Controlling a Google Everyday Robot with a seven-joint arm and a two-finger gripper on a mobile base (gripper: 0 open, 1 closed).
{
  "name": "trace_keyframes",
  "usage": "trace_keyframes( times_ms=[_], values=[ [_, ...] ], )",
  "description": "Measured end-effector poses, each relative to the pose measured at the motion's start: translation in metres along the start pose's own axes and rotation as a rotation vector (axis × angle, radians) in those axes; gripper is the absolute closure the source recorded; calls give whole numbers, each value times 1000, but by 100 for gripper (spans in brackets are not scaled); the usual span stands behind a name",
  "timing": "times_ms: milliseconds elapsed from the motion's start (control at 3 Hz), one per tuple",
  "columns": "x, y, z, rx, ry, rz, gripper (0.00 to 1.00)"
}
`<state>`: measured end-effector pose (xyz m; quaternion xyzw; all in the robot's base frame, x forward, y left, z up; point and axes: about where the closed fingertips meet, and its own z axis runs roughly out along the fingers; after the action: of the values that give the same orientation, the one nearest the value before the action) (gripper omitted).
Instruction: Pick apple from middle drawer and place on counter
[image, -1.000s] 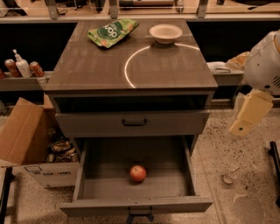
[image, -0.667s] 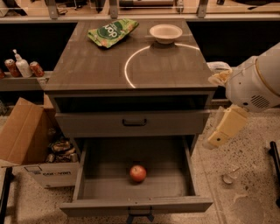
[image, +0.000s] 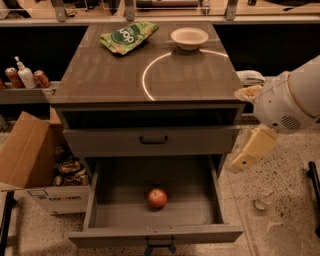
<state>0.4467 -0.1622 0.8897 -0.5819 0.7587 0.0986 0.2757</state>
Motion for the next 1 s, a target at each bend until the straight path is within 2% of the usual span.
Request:
trace_keyframes(
  times_ms=[333,1000],
  values=[
    [2,7,36,-18,-44,28,0],
    [-1,32,124,-113,-125,102,0]
  ],
)
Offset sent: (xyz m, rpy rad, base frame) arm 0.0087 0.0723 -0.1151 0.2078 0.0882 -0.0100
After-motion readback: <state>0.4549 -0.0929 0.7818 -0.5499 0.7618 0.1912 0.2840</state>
